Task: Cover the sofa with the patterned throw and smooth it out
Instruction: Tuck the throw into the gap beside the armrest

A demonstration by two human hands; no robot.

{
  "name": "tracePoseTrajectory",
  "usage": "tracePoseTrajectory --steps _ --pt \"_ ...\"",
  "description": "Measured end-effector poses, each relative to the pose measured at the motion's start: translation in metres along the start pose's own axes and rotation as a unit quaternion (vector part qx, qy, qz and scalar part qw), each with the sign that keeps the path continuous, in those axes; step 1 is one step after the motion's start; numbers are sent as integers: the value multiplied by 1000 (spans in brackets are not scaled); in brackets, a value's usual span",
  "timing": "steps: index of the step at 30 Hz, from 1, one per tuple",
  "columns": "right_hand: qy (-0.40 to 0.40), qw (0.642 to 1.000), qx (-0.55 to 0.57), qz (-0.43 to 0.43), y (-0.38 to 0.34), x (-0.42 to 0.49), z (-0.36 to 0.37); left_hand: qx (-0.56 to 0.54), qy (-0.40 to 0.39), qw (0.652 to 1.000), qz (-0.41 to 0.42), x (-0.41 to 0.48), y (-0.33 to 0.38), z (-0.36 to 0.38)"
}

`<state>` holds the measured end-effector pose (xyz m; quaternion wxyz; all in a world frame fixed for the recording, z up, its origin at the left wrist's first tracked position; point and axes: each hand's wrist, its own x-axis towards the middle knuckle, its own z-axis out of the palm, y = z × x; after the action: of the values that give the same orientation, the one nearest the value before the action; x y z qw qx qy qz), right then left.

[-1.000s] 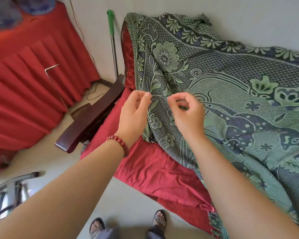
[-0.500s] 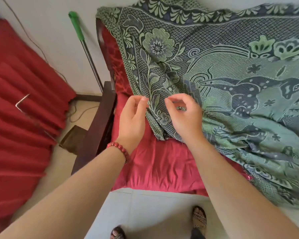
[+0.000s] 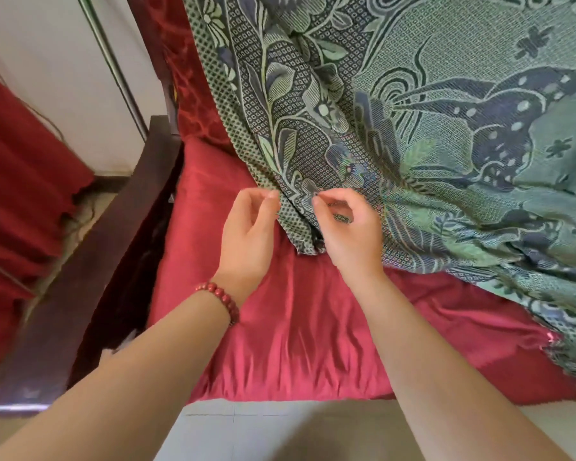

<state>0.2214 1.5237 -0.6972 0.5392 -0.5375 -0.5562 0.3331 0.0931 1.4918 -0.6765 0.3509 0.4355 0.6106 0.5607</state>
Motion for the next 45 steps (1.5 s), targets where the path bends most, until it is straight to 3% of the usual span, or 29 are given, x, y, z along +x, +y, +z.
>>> tracePoseTrajectory --steps 7,12,15,18,21,24,27,33,36,40,45 --pt "21 996 -4 -82 126 -4 19 8 31 997 68 17 -113 34" --pt "22 994 19 -104 150 2 19 21 40 995 92 20 -143 58" --pt "20 997 9 -78 154 0 17 64 44 996 52 24 -151 66" --pt "-19 996 -89 -3 172 1 19 139 26 990 -3 29 -167 67" --pt "-93 973 -201 62 195 1 28 214 -10 976 -48 40 -187 68" --pt "-109 963 -237 69 213 0 39 244 -52 967 -52 46 -197 74" --pt "-72 960 -262 59 219 0 43 276 -78 957 -26 44 -197 80" --pt "44 986 -143 -72 187 -16 33 233 -37 972 9 33 -175 75" --pt "38 992 -68 -101 164 -24 37 182 -25 983 24 29 -160 63" --pt "-1 991 -18 -135 145 -37 42 203 9 974 98 24 -142 35" --pt "6 988 -72 -139 153 -53 39 245 82 957 129 25 -113 -10"
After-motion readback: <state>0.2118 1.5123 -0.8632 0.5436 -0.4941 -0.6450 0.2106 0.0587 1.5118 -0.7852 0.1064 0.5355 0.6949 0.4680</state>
